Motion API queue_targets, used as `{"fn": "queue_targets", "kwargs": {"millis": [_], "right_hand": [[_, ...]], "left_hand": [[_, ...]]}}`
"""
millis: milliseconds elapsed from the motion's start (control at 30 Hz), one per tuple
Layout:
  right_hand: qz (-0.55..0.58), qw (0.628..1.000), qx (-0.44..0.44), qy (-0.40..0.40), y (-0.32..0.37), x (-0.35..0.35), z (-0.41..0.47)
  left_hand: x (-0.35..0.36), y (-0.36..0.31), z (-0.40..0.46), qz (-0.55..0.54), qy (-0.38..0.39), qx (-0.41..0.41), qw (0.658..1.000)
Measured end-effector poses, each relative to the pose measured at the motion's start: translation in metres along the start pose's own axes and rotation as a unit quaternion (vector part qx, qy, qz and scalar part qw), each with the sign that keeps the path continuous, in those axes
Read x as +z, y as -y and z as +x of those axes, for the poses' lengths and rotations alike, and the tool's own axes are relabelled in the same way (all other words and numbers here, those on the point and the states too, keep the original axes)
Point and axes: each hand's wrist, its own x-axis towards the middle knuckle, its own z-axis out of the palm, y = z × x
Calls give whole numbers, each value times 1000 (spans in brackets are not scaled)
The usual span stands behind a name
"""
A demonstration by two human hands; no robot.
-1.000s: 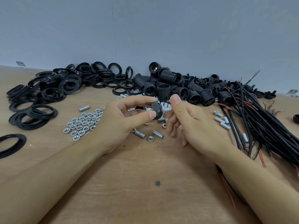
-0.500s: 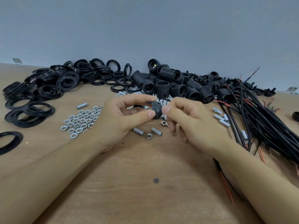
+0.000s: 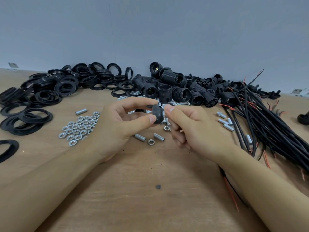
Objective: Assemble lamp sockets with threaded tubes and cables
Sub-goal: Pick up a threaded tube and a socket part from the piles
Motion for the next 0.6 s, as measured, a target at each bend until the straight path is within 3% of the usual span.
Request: {"fn": "queue_targets", "kwargs": {"millis": [100,333,500,600], "right_hand": [[-7,1000,21,-8,0,3,0],[-113,992,-31,-37,-1,5,1],[-47,997,66,-10,2,8,3],[-147,984,69,-78,8,-5,3]], "left_hand": [[0,0,1,18,-12,9,1000],[1,1,-1,35,4,19,999],[0,4,2,7,0,11,1000],[-4,5,3,6,-11,10,1000]]}}
